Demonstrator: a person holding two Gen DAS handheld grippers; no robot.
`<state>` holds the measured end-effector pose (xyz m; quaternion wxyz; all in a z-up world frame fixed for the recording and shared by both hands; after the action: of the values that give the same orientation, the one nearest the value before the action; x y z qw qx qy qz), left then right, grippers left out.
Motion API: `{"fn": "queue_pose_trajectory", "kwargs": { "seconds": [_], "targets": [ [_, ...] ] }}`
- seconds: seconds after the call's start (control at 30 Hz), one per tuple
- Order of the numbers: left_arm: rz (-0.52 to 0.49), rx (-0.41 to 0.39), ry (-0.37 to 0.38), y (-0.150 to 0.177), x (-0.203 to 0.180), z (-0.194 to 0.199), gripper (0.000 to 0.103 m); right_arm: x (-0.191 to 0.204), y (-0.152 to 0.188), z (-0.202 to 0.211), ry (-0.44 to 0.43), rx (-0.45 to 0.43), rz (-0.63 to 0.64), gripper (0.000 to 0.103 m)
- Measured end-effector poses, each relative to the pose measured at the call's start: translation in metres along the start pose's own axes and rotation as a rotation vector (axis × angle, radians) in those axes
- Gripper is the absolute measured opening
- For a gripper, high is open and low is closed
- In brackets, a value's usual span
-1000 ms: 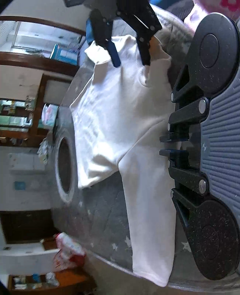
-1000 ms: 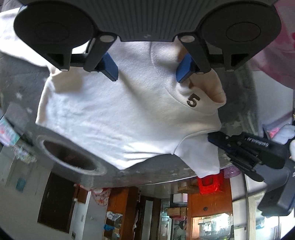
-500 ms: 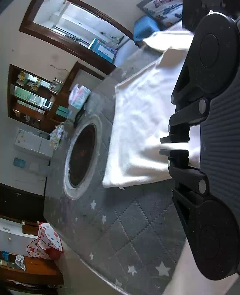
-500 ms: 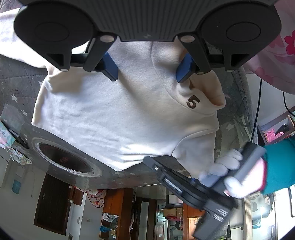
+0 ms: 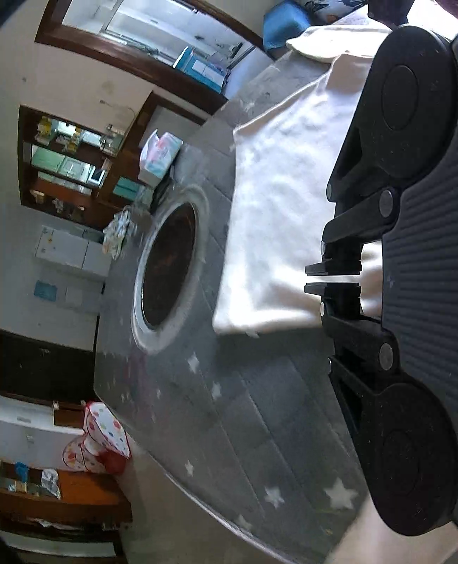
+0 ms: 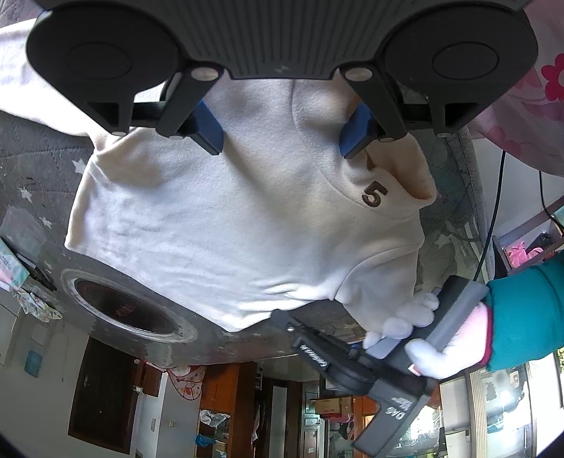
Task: Fold clothes
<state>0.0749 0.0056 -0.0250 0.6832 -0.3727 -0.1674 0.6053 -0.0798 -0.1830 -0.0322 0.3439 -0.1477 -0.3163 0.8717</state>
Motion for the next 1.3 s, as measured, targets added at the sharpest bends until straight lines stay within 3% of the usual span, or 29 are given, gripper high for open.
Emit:
{"fn": "queue_pose_trajectory", "kwargs": {
  "seconds": [0.33,0.57,0.67,0.77,1.0,1.3],
  "targets": [
    [0.085,0.018,-0.066,-0.014,0.025,-0.025,0.004,0.0,-0.001,-0.001,-0.004,0.0,-0.009,0.075],
    [0.044,0.005,0.006,-0.009,0.006,-0.009,0.005,0.0,0.0,0.001,0.002,-0.001,-0.005,0.076],
    [-0.033,0.028,-0.036,0.001,0.001,-0.01,0.005,-0.002,-0.001,0.004,0.005,-0.01,-0.014,0.076],
    [-0.04,0.02,-0.049,0.005,0.003,-0.007,0.006,-0.004,-0.003,0.007,0.008,-0.019,-0.023,0.076],
    [-0.137,-0.001,0.042,0.022,-0.036,0.027,0.006,-0.011,-0.005,0.015,0.019,-0.041,-0.049,0.076],
    [-0.218,0.039,0.132,0.068,-0.072,0.051,0.006,-0.079,0.006,0.04,0.164,-0.097,-0.23,0.074]
  ]
}}
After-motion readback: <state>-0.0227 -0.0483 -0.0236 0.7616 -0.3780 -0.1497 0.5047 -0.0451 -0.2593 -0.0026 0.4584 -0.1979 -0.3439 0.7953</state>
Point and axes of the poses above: each gripper's, at about its wrist camera, not at the fingertips, and z roughly against the way its jaws point, x to its left, y to its underside, the point moved 8 cm from there along -z, roughly the way its jaws point, and after that the axes turned 2 degrees about x, right-handed, at the moved point
